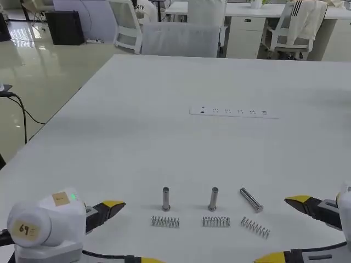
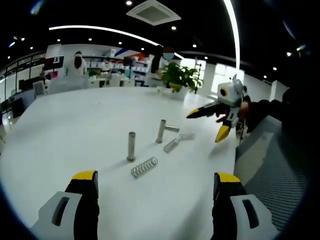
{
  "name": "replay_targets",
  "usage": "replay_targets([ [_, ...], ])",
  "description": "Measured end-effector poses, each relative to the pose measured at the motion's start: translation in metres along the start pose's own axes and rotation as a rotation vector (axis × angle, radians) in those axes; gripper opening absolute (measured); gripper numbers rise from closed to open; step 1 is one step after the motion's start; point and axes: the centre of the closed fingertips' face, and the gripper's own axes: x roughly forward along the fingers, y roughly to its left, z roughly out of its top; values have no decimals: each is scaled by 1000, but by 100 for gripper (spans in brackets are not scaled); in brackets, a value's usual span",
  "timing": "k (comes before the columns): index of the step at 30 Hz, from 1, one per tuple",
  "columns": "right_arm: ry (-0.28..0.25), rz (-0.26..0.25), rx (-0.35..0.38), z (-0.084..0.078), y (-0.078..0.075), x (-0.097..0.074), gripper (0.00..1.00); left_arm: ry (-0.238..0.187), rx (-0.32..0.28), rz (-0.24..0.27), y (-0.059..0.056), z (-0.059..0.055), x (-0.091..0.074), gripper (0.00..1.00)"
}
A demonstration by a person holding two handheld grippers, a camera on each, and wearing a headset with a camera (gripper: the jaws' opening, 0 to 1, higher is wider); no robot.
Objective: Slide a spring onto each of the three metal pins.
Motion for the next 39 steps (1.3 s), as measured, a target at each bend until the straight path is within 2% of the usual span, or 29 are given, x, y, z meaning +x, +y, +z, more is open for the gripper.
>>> replay_targets([
  [22, 1, -6, 5, 5, -5, -2, 88, 1, 0, -4, -1, 0, 0, 92],
  [28, 12, -25, 7, 12, -17, -2, 84, 3, 1, -5, -2, 0, 0, 91],
  [39, 86, -56, -21, 26, -42, 6, 69, 4, 0, -2, -2, 1, -2, 91],
])
